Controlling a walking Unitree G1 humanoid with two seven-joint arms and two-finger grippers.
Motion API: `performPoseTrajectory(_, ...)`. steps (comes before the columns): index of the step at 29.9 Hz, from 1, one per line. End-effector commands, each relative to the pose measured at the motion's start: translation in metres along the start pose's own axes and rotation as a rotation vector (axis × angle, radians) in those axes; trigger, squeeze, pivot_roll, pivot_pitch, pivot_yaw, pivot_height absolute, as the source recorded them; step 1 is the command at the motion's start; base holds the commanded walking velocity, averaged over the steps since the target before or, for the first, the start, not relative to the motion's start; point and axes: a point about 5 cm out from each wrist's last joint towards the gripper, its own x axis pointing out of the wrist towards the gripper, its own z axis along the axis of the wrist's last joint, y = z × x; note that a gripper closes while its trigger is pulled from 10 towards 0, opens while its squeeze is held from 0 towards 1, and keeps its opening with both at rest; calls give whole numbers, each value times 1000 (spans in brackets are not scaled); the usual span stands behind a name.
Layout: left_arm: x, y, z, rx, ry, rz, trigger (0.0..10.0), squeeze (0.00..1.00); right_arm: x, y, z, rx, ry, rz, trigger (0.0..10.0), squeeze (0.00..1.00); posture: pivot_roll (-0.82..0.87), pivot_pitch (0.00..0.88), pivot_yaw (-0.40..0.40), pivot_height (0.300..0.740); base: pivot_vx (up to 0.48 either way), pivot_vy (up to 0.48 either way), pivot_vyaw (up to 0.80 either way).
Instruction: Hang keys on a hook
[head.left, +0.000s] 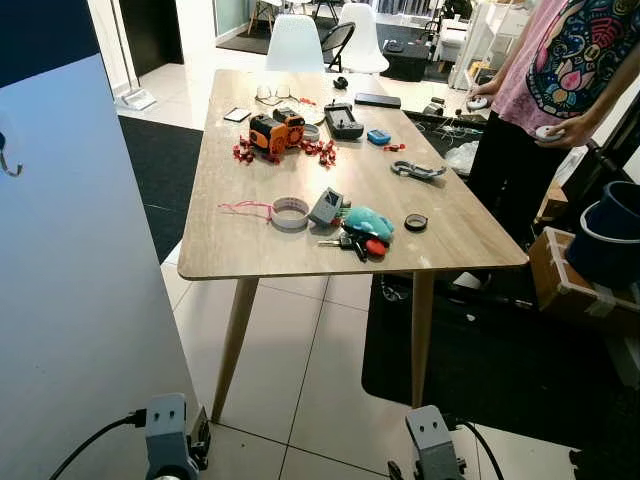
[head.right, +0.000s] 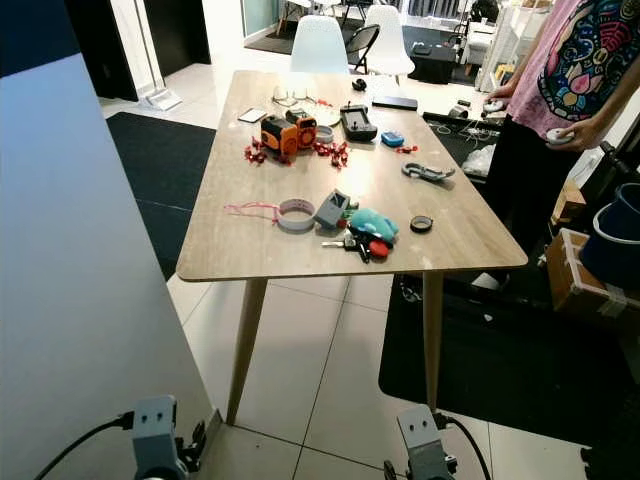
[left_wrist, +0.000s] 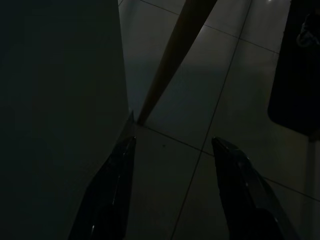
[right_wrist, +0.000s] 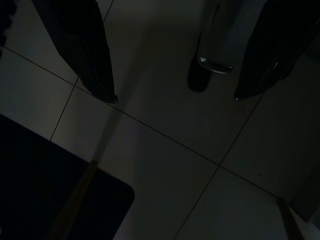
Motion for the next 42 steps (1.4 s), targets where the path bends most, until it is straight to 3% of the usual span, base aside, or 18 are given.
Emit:
performPoseTrajectory(1,-1,-6,-4,1,16,-13,10000,0,-2,-3,-5,-6,23,-7,10000,0,33,46,-70,740,0,0,0)
performPoseTrajectory(29,6,-7,7,31,2,-39,10000,0,-2,-2,-6,23,24,-30,10000,0,40,71,-3,740,0,0,0)
performPoseTrajectory(42,6,-10,6,12,13,-48,10000,0,-3,-1,-8,25,25,-31,10000,0,38,75,-11,740,0,-391,0)
